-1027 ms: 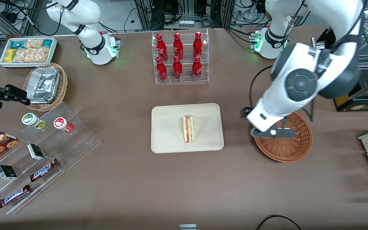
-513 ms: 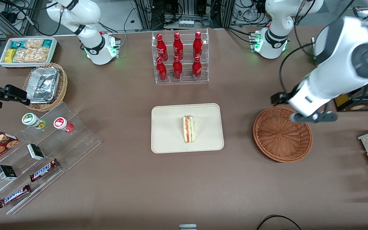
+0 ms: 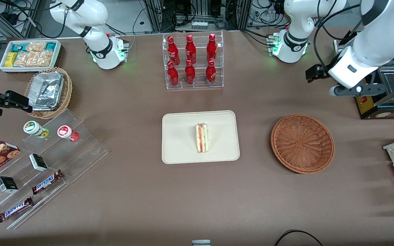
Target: Place sandwich from basket to tray
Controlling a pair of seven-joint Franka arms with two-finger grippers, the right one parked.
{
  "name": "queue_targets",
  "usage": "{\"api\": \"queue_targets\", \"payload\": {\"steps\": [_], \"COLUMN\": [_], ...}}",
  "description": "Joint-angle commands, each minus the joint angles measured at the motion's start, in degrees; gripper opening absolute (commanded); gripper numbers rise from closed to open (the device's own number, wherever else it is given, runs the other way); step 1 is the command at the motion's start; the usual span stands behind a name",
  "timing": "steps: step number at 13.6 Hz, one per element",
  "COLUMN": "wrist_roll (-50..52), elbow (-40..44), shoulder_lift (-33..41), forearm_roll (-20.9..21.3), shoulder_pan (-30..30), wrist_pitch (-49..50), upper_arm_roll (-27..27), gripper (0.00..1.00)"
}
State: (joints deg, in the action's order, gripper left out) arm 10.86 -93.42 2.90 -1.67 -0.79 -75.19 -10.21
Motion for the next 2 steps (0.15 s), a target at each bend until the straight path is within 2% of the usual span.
{"api": "queue_targets", "payload": {"steps": [1, 2], "wrist_roll": [-6.28, -6.29], "elbow": [0.70, 0.96], "shoulder_lift": [1.14, 1.14], "forearm_roll": [0.97, 0.97], "shoulder_pan": [1.58, 1.50], "wrist_pitch": [2.59, 2.42], "upper_arm_roll": [2.99, 3.96], "gripper": [1.00, 1.00]}}
